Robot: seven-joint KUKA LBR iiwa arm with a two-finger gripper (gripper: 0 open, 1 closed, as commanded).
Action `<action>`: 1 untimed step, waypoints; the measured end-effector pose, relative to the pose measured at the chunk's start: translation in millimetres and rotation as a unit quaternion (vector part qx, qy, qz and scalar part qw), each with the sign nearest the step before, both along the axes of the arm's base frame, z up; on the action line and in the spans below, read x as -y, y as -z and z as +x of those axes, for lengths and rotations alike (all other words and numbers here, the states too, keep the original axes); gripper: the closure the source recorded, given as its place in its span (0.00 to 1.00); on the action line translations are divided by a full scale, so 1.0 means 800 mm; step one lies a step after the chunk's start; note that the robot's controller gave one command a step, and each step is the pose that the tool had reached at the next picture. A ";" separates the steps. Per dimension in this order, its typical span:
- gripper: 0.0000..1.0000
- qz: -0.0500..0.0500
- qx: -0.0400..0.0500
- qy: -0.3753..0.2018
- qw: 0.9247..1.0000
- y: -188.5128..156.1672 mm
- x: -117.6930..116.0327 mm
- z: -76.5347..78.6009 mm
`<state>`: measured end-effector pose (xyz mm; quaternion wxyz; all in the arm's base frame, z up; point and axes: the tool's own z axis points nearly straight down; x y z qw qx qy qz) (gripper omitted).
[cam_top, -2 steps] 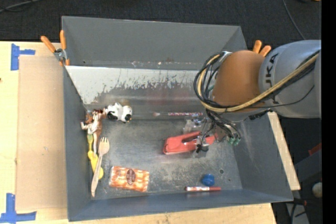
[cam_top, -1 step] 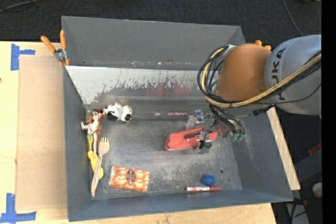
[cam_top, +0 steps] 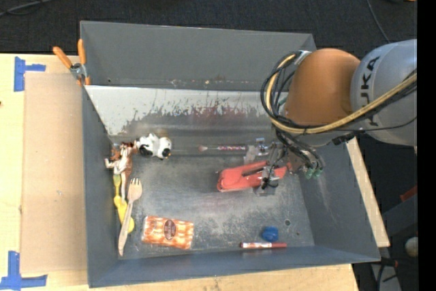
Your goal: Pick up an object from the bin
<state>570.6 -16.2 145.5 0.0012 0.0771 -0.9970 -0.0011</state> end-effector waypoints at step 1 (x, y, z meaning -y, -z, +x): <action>1.00 0.000 -0.002 -0.001 1.000 -0.055 -0.001 -0.001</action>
Offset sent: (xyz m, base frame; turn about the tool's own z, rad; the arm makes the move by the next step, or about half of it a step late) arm -0.0011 0.0008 0.0969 -0.0010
